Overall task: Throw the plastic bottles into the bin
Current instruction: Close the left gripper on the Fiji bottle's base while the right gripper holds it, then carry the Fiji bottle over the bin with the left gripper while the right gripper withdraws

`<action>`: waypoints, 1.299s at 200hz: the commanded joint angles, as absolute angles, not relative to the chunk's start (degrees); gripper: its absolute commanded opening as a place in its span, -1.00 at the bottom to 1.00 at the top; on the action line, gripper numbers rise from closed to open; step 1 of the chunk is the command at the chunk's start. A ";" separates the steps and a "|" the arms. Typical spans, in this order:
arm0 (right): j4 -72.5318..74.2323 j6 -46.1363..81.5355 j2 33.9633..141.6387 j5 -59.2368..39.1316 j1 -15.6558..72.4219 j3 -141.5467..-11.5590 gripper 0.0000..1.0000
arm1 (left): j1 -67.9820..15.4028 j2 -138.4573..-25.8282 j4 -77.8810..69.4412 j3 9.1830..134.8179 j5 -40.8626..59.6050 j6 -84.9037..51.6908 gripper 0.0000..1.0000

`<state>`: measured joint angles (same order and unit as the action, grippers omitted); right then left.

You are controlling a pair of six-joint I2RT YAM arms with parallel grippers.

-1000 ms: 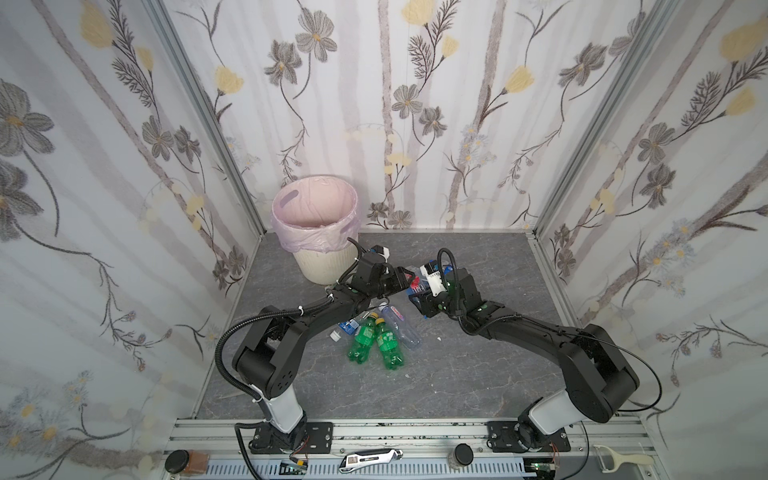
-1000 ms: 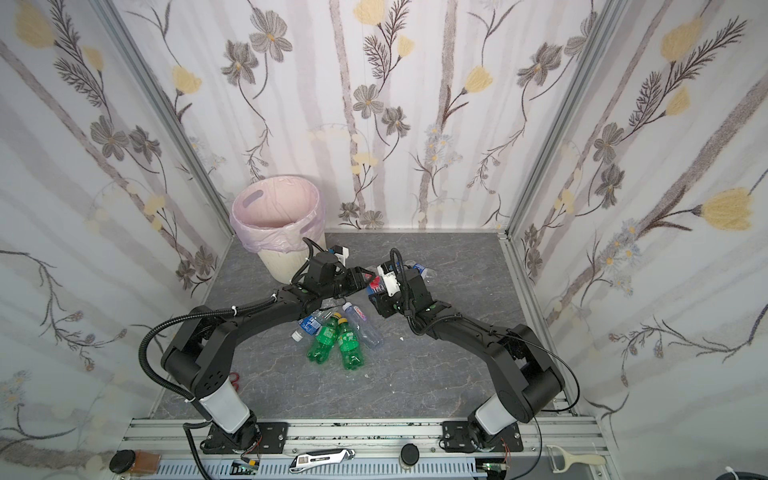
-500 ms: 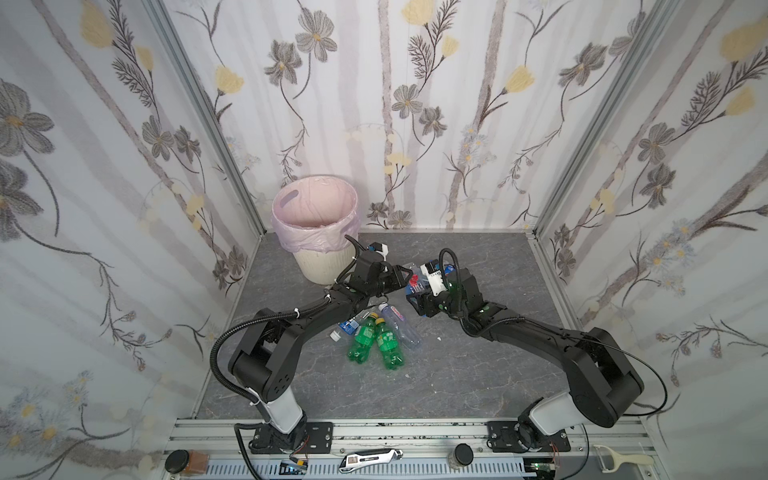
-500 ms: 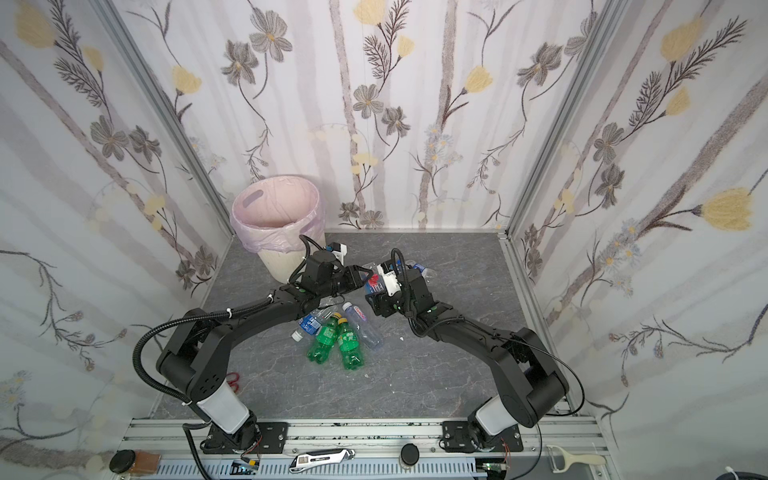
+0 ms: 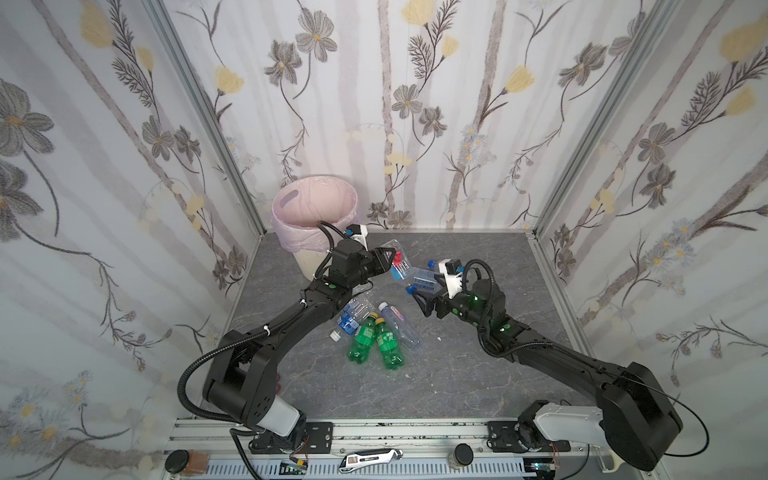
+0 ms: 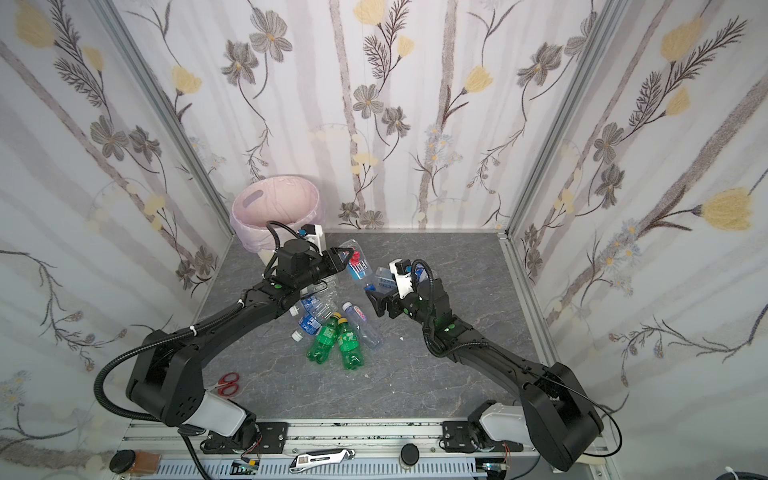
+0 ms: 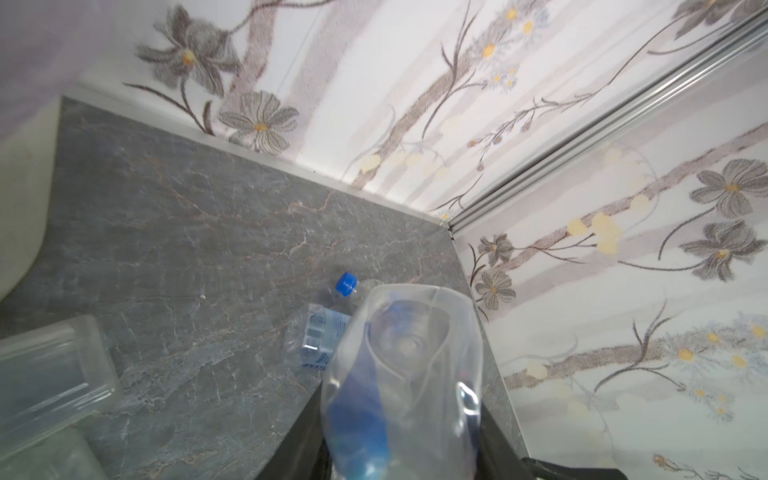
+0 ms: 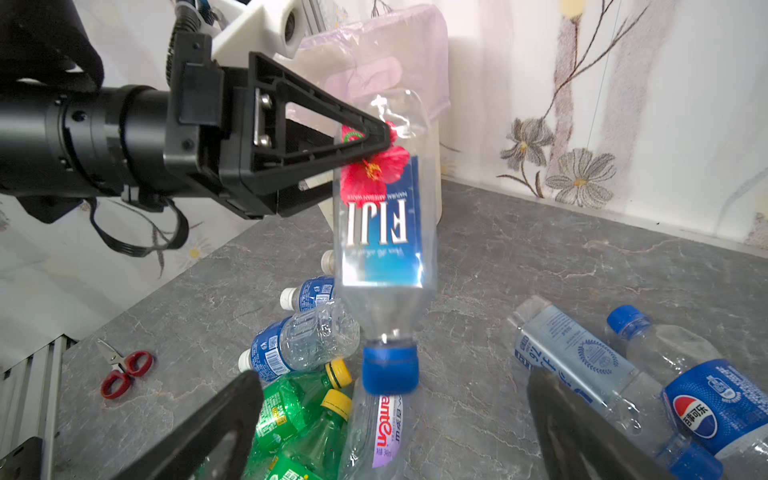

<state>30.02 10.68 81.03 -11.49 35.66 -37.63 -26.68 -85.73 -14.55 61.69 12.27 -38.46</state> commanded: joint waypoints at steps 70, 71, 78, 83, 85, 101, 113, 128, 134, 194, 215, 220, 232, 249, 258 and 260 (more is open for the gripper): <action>58.34 5.65 88.12 -17.84 37.30 -41.72 0.99 | -20.77 -72.45 -15.64 65.12 0.96 -24.46 -0.11; 58.39 5.64 88.22 -17.93 37.28 -41.95 0.99 | -20.71 -72.39 -15.64 65.17 0.79 -24.31 -0.11; 58.19 5.63 89.24 -18.18 37.56 -42.75 0.99 | -19.89 -72.38 -15.62 65.38 -0.22 -23.55 -0.11; 58.17 5.69 89.80 -18.25 37.73 -44.63 0.99 | -19.37 -70.71 -15.60 65.59 -0.91 -22.81 -0.11; 58.03 5.64 90.19 -18.35 37.83 -45.40 0.99 | -19.19 -70.50 -15.57 65.68 -1.17 -22.64 -0.11; 55.87 5.24 91.87 -18.54 38.71 -48.63 0.99 | -16.73 -69.62 -15.56 66.63 -2.83 -21.46 -0.11; 53.36 4.25 93.39 -19.00 39.48 -50.79 0.99 | -14.21 -69.43 -15.47 67.42 -2.99 -21.61 -0.12; 50.94 2.77 93.85 -18.69 40.29 -52.32 0.99 | -12.05 -69.34 -15.56 68.25 -5.66 -21.02 -0.12; 50.30 2.26 94.10 -18.48 40.49 -52.79 0.99 | -11.31 -69.49 -15.64 68.79 -6.82 -20.37 -0.12; 45.46 0.19 94.57 -17.07 41.07 -55.14 0.99 | -9.84 -70.40 -17.13 78.91 -11.65 -13.51 -0.11; 44.86 0.10 94.83 -17.06 41.05 -55.44 0.99 | -9.76 -70.94 -17.79 82.33 -13.13 -11.52 -0.11; 44.75 0.09 94.91 -17.08 41.04 -55.52 0.99 | -9.76 -71.17 -17.84 83.00 -13.38 -11.27 -0.11; 44.47 0.10 95.10 -17.15 41.00 -55.82 0.99 | -9.63 -71.86 -17.97 84.20 -13.74 -11.29 -0.11; 43.88 0.01 95.06 -17.13 41.05 -56.09 0.99 | -9.23 -74.99 -18.23 84.81 -13.80 -12.27 -0.11; 43.80 0.05 94.93 -17.18 41.04 -56.07 0.99 | -8.77 -76.87 -18.32 84.90 -13.50 -12.57 -0.11; 43.78 0.08 94.90 -17.24 41.04 -56.07 0.99 | -8.61 -77.60 -18.40 84.90 -13.53 -12.66 -0.11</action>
<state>43.86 0.97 94.76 -17.41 41.01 -55.51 -9.52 -73.54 -17.50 84.38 -12.45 -12.82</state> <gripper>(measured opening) 0.995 0.448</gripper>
